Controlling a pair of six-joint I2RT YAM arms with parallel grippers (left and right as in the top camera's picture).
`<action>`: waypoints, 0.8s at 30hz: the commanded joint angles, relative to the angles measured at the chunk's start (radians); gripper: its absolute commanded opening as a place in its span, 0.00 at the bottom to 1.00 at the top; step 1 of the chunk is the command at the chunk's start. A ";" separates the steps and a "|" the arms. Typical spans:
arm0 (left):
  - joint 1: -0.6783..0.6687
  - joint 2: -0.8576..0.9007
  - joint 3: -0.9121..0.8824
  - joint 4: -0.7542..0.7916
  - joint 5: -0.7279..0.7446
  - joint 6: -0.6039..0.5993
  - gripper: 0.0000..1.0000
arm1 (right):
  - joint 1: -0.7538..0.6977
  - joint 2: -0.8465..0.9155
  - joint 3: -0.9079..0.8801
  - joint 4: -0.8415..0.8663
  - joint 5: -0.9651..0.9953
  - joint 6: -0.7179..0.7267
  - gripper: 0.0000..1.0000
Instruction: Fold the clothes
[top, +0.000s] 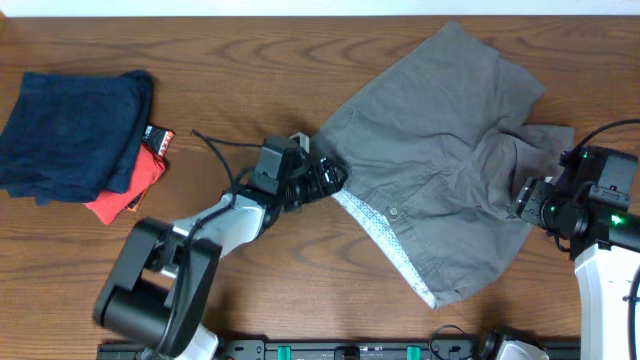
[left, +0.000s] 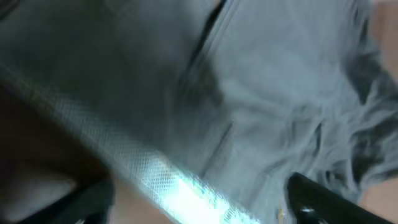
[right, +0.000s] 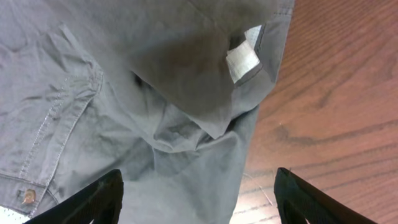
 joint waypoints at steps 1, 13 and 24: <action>0.000 0.071 0.005 0.095 -0.084 -0.011 0.82 | -0.008 -0.006 0.013 -0.006 0.016 -0.015 0.77; 0.114 0.114 0.085 0.272 -0.190 -0.063 0.06 | -0.008 -0.006 0.013 -0.027 0.016 -0.015 0.77; 0.378 0.114 0.428 -0.035 0.202 -0.055 0.98 | -0.007 -0.006 0.013 -0.023 -0.058 -0.016 0.82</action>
